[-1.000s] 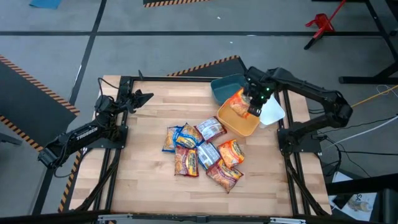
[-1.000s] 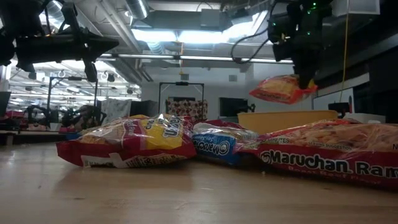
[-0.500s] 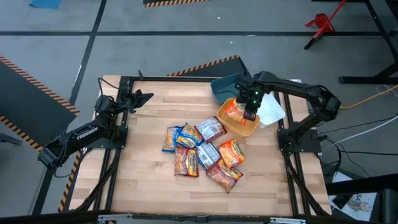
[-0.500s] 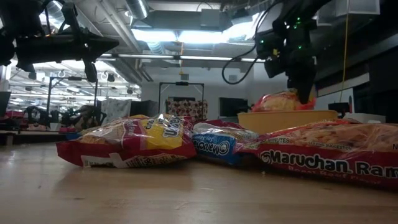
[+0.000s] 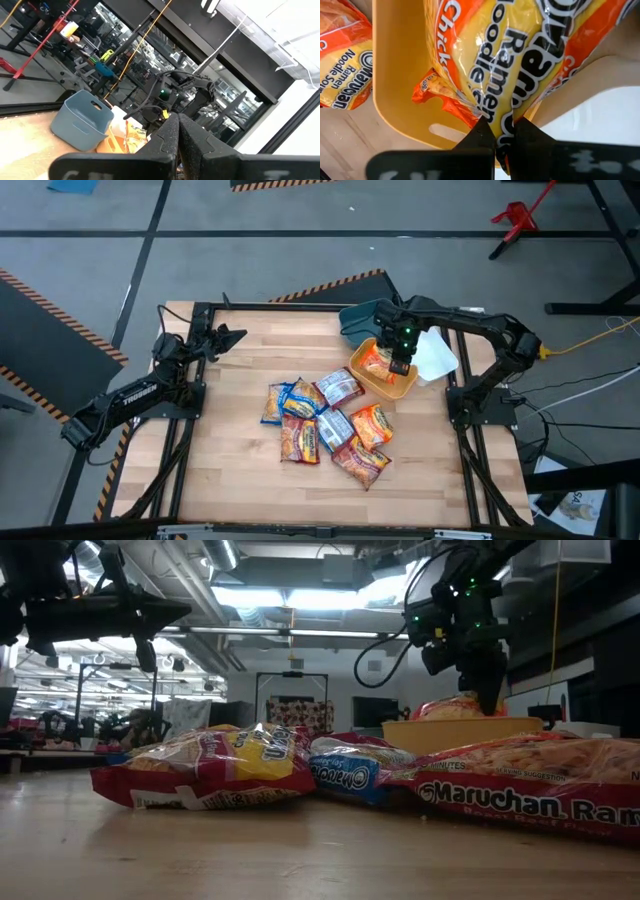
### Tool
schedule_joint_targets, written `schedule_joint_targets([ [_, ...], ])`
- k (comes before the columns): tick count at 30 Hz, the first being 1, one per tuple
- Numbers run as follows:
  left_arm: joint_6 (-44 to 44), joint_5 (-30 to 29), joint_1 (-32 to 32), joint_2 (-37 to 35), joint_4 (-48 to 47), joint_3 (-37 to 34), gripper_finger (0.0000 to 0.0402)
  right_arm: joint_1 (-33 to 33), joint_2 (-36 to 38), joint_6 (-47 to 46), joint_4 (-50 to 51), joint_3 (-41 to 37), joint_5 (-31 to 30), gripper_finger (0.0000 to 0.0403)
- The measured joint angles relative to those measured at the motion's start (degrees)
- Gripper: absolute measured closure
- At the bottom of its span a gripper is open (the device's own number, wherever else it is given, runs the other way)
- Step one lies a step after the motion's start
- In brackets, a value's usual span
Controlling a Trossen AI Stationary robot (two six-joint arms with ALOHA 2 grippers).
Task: Sort Maruchan noodles
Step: Put the left orange noodle pack into the yellow bin, then put the orange noodle pack into the yellow bin
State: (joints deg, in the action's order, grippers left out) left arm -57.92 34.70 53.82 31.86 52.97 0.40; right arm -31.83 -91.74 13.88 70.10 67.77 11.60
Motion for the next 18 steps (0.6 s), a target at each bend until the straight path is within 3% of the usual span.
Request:
schedule_joint_targets([
  [4, 0.0, 0.0, 0.0, 0.0, 0.0, 0.0, 0.0401, 0.0, 0.0, 0.0, 0.2, 0.0, 0.0, 0.0377],
  [13, 0.0, -0.1, 0.0, 0.0, 0.0, 0.0, 0.0401, 0.0, 0.0, -0.8, 0.4, 0.0, -1.4, 0.0259],
  [18, 0.0, -0.8, 0.0, 0.0, 0.0, 0.0, 0.0401, -0.1, 0.0, -2.0, 2.2, 2.3, -1.3, 0.0233],
])
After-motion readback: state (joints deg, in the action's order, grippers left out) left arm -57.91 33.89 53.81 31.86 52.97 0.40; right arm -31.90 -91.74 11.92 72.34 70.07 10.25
